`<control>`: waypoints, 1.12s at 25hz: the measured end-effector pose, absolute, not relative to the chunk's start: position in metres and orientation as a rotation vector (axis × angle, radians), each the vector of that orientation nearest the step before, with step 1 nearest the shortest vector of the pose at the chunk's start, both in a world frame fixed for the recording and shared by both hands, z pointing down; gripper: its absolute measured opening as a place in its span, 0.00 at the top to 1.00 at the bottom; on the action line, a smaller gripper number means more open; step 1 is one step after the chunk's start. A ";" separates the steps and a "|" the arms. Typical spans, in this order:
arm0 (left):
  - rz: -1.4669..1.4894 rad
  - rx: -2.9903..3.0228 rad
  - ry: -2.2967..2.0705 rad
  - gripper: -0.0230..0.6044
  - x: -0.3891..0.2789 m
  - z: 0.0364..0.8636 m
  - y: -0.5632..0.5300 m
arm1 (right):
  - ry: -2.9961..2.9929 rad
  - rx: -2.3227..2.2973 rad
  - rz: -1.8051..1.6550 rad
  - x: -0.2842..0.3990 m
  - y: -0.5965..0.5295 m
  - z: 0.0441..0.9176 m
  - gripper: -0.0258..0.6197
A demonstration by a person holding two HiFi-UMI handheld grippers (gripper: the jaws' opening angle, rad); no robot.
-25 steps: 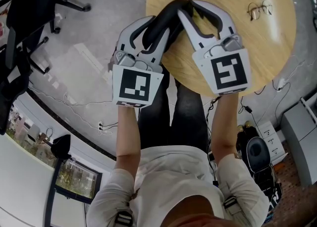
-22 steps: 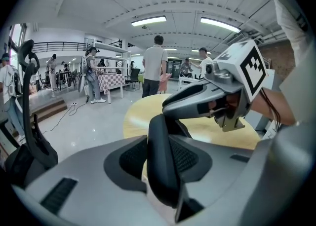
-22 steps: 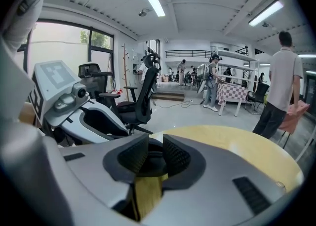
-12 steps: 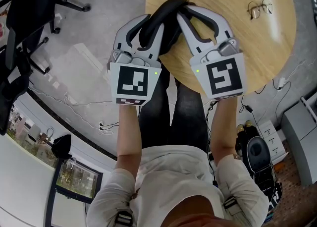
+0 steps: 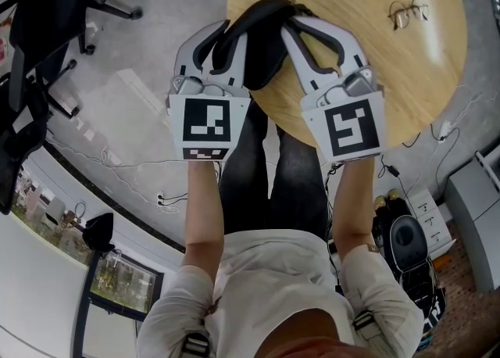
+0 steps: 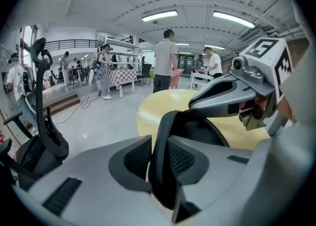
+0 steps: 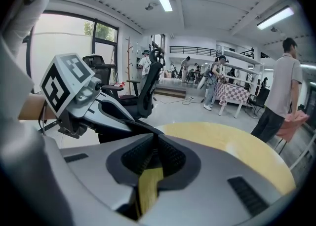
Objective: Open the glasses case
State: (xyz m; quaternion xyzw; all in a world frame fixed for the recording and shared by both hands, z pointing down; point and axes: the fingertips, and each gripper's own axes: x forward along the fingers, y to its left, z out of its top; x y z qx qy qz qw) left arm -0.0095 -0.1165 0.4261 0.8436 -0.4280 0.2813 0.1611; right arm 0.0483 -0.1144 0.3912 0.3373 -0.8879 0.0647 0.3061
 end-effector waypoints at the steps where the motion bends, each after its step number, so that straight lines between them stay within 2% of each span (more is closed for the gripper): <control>1: 0.808 2.405 -1.229 0.83 -0.011 0.427 -0.117 | -2.350 0.892 0.170 0.048 -0.114 0.391 0.89; 28: 0.774 2.356 -1.254 0.84 -0.016 0.435 -0.127 | -2.325 0.935 0.167 0.068 -0.102 0.398 0.89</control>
